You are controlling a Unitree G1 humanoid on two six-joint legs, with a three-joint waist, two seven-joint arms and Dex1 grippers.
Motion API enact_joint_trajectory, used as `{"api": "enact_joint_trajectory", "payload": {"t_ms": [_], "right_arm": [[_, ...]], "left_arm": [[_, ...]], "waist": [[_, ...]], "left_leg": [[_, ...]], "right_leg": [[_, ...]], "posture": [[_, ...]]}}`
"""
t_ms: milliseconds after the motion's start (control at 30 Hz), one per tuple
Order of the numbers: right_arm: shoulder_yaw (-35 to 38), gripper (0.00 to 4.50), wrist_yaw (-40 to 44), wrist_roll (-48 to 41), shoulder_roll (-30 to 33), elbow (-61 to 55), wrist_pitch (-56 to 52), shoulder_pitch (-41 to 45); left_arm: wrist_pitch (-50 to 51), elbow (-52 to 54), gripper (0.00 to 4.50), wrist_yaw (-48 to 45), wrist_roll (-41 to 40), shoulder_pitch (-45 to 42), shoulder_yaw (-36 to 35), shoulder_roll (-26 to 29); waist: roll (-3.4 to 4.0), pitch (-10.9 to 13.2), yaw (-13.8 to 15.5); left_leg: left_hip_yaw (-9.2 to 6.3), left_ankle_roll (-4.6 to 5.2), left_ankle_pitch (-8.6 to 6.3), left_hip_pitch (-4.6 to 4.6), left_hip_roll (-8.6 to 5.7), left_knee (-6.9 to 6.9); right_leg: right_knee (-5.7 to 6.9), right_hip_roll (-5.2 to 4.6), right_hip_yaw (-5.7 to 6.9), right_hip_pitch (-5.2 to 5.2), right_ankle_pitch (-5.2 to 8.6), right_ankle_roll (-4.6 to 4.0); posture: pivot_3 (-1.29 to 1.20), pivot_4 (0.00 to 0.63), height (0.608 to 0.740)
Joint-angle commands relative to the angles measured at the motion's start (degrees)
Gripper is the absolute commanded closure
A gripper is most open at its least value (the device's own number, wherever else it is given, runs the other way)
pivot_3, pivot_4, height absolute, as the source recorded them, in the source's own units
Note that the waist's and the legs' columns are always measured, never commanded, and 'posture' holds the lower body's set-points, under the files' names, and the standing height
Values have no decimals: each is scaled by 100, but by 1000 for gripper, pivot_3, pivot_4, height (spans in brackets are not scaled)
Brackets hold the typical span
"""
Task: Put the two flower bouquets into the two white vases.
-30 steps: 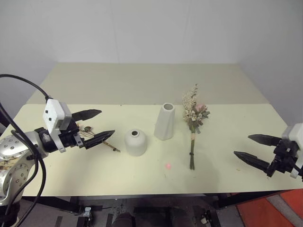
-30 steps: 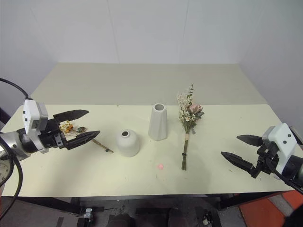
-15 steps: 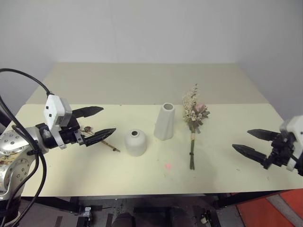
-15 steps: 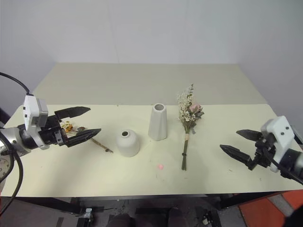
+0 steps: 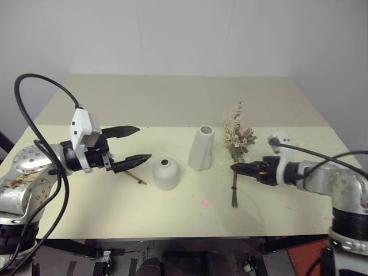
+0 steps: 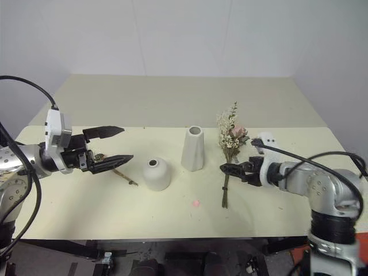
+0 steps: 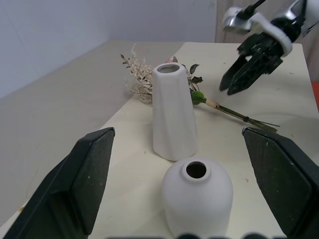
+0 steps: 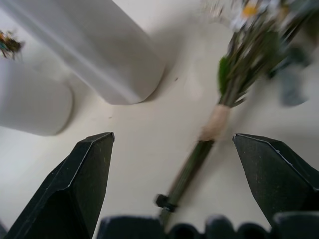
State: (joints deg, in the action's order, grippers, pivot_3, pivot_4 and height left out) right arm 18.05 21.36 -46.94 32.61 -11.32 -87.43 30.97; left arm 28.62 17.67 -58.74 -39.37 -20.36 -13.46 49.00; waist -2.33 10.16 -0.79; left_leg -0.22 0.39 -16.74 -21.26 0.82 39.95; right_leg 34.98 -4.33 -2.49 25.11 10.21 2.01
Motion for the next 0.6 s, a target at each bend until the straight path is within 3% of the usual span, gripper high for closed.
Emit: {"api": "enact_joint_trajectory", "payload": {"t_ms": [33, 333, 433, 600], "right_arm": [[361, 0, -171, 67, -237, 354, -216, 255], [295, 0, -51, 317, -595, 1462, 191, 650], [109, 585, 81, 333, -672, 1598, 310, 725], [53, 2368, 216, 356, -840, 1813, 594, 741]], "left_arm": [[-116, 153, 40, 11, -11, 9, -146, 15], [-95, 262, 40, 54, -19, 182, -251, 64], [-84, 295, 0, 86, -18, 199, -252, 67], [-72, 302, 0, 123, 0, 175, -230, 76]], "waist": [[1, 0, 6], [2, 0, -42], [2, 0, -75], [3, 0, -117]], "left_leg": [[-1, 0, 0, 0, 1, 0], [0, 0, 0, 9, 2, 0], [0, 0, 0, 8, 1, -2], [-1, 0, 0, 8, 2, -4]], "right_leg": [[0, 1, 2, 0, 0, 0], [6, 3, 0, -1, 0, 0], [4, 3, 0, 1, 0, 0], [5, 3, 1, 0, -1, 0]], "posture": [[0, 150, 740], [0, 150, 740], [0, 150, 740], [0, 150, 740]]}}
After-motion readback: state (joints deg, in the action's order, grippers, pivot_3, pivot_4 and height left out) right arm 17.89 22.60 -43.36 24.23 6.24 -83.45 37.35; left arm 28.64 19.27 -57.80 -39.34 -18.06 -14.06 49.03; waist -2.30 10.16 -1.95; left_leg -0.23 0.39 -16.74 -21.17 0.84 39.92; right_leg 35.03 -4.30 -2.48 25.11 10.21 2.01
